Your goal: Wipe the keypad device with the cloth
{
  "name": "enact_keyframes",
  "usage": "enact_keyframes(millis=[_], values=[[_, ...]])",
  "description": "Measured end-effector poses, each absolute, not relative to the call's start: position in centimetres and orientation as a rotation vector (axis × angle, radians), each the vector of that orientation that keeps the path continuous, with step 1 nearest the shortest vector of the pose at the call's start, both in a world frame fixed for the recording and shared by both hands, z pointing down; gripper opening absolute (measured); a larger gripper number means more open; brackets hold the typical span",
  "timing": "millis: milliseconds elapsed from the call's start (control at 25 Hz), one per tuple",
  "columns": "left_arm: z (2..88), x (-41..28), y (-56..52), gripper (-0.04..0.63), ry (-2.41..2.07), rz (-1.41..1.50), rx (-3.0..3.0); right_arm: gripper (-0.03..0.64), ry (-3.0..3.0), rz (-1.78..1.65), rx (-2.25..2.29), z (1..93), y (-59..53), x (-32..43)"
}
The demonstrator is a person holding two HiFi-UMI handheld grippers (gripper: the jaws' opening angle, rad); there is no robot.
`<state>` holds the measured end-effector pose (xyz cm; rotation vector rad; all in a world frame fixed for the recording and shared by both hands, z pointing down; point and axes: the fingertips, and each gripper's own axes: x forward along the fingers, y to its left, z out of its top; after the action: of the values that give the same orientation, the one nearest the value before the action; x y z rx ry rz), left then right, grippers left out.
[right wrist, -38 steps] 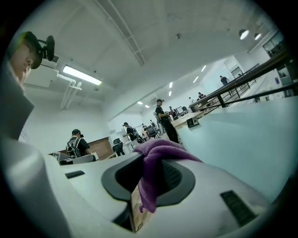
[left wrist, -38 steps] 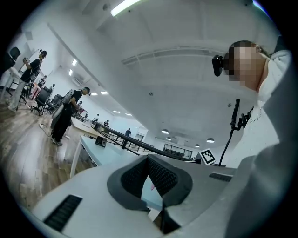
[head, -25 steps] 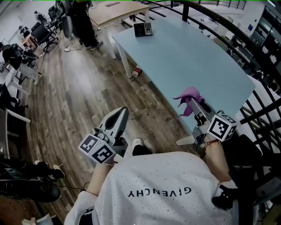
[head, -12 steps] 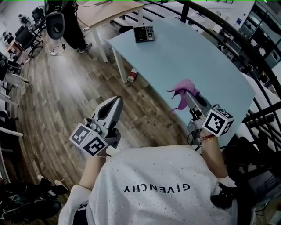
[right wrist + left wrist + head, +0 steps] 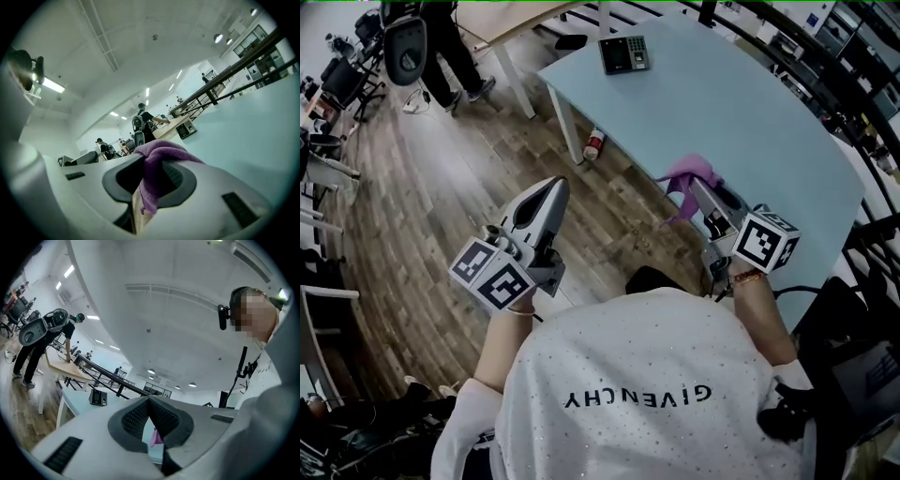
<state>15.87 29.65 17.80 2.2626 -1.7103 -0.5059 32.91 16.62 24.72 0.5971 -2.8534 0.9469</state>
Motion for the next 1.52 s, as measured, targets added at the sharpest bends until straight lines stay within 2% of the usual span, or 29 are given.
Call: enact_keyframes(millis=[240, 760, 960, 1200, 1520], values=[[18.0, 13.7, 25.7, 0.002, -1.772, -0.417, 2.348, 0.071, -2.865, 0.872, 0.657, 24.5, 11.4, 29.1], [15.5, -1.3, 9.9, 0.0, -1.8, -0.267, 2.391, 0.071, -3.15, 0.435, 0.609, 15.6, -5.4, 12.1], [17.0, -5.7, 3.2, 0.0, -1.738, -0.223, 2.399, 0.071, -3.164, 0.396, 0.556, 15.0, -11.0, 6.8], [19.7, -8.9, -2.6, 0.001, -1.671, -0.212, 2.372, 0.071, -3.084, 0.326, 0.505, 18.2, -14.9, 2.4], [25.1, -11.0, -3.0, 0.002, -1.634, -0.209, 2.278, 0.071, -2.93, 0.395, 0.626, 26.0, -17.4, -1.9]])
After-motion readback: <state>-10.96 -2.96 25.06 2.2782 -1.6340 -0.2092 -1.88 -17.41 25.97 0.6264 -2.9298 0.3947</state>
